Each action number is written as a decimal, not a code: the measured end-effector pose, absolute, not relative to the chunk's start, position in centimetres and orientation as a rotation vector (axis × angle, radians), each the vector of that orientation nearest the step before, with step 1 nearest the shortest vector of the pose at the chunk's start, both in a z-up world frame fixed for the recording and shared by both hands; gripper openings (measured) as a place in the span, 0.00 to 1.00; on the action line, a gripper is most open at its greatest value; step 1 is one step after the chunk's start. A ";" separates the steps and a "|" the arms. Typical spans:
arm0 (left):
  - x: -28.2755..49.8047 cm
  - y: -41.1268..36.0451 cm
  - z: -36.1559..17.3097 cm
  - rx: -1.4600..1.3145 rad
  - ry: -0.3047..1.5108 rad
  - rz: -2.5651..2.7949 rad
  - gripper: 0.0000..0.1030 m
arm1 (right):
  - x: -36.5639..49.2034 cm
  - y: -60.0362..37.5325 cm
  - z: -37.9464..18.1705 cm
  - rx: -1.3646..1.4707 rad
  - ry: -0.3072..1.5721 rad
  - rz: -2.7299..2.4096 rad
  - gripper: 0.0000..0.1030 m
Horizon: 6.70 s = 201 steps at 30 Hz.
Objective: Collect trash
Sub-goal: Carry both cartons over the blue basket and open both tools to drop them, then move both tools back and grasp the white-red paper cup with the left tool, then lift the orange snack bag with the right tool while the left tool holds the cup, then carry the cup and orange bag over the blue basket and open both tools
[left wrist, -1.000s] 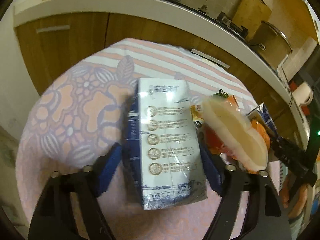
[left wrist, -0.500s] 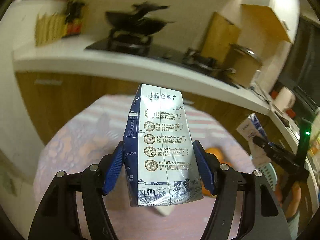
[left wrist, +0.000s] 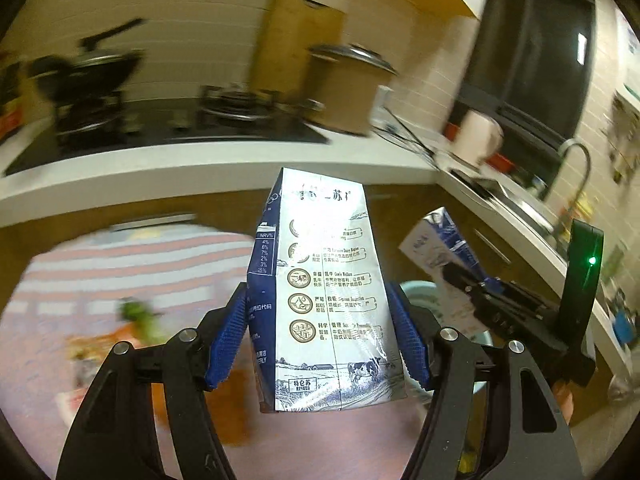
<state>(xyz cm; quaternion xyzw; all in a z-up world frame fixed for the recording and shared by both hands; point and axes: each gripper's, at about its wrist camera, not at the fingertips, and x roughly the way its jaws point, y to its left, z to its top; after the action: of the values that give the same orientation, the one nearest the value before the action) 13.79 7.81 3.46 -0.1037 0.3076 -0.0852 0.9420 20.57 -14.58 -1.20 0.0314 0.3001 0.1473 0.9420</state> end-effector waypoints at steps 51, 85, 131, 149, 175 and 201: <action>15.6 0.6 -3.6 -0.221 0.740 -0.306 0.74 | 20.6 -20.0 -6.9 0.225 0.783 0.251 0.51; 6.2 25.6 -9.0 -0.542 0.803 0.261 0.85 | 15.2 2.6 -10.7 0.054 0.800 0.577 0.51; 2.4 25.1 -4.5 -0.493 0.699 0.087 0.74 | 10.3 2.6 -7.5 -0.069 0.800 0.662 0.26; 10.3 11.6 0.6 -0.316 0.679 -0.165 0.74 | 14.0 -11.3 -1.1 0.057 0.633 0.412 0.26; 22.9 -7.7 -7.3 -0.149 0.854 -0.374 0.75 | 22.6 -28.3 -12.2 0.293 0.926 0.099 0.26; 23.7 -8.0 -8.8 -0.193 0.850 -0.439 0.83 | 22.6 -29.2 -12.4 0.307 0.904 0.030 0.56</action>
<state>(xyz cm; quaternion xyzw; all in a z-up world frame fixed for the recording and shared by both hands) 23.74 -8.02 -8.80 -0.0929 0.4083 -0.2111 0.8832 22.59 -29.17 -12.40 0.1476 0.4351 0.0146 0.8881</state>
